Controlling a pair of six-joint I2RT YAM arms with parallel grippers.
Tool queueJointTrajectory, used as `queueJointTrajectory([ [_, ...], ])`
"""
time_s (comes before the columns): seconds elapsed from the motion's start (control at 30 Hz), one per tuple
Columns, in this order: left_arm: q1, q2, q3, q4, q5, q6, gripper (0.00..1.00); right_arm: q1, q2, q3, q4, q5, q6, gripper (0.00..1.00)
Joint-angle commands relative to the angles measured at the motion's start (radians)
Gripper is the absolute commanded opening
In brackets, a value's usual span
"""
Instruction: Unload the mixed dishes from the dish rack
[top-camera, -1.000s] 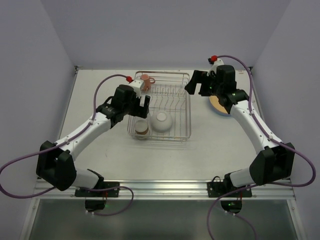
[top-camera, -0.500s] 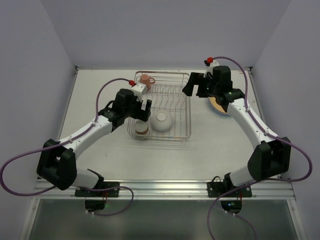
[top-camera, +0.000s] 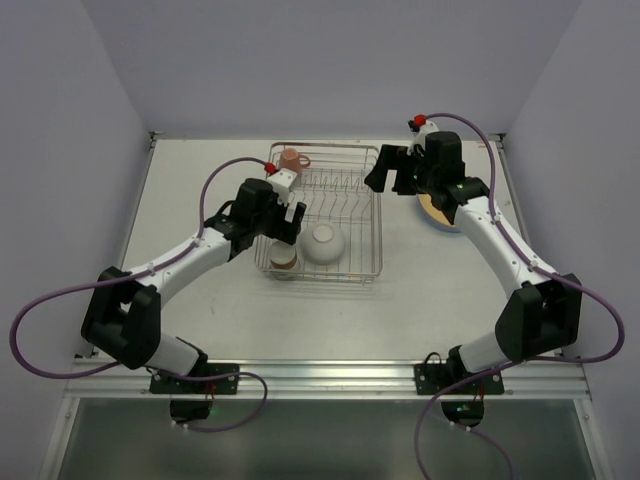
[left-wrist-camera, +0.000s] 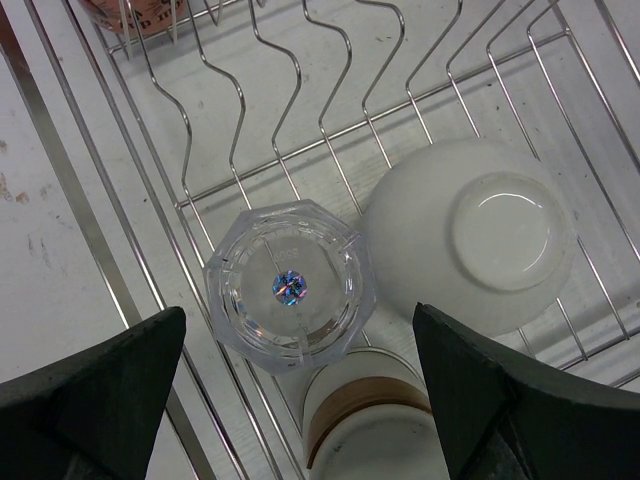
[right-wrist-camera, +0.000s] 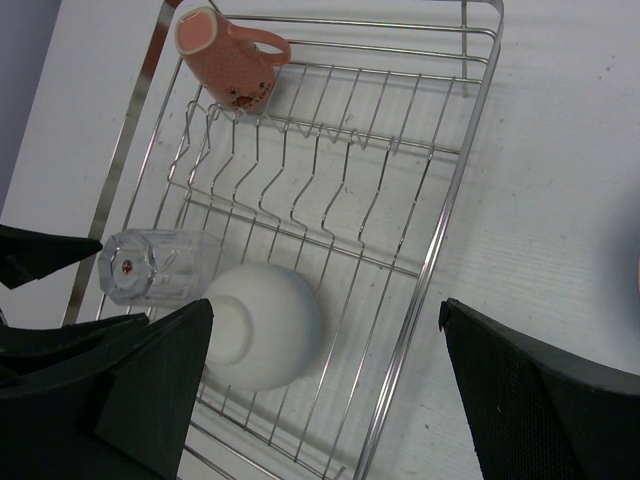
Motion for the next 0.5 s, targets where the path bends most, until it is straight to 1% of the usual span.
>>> queueJointTrajectory([
  [0.0, -0.005, 0.004, 0.037, 0.044, -0.029, 0.038, 1.00, 0.007, 0.003, 0.032, 0.016, -0.011, -0.006, 0.99],
  [0.23, -0.005, 0.027, 0.052, 0.055, -0.023, 0.073, 1.00, 0.012, 0.007, 0.035, 0.015, -0.014, -0.006, 0.99],
  [0.47, -0.005, 0.056, 0.072, 0.067, -0.014, 0.075, 1.00, 0.017, 0.020, 0.048, 0.004, -0.017, -0.009, 0.99],
])
